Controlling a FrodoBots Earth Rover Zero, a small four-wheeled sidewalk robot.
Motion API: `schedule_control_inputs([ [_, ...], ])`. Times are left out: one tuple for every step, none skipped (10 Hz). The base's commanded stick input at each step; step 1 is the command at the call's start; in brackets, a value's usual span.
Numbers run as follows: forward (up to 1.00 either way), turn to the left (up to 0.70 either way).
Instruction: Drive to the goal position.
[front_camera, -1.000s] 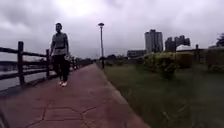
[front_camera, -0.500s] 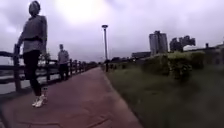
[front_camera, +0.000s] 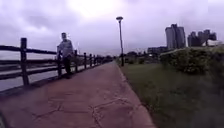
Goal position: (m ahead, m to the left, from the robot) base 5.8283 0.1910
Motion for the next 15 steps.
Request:
schedule_control_inputs([
  [1.0, 0.0],
  [1.0, 0.0],
  [1.0, 0.0],
  [1.0, 0.0],
  [1.0, 0.0],
  [1.0, 0.0],
  [1.0, 0.0],
  [1.0, 0.0],
  [1.0, 0.0],
  [1.0, 0.0],
  [1.0, 0.0],
  [1.0, 0.0],
  [1.0, 0.0],
  [1.0, 0.0],
  [1.0, 0.0],
])
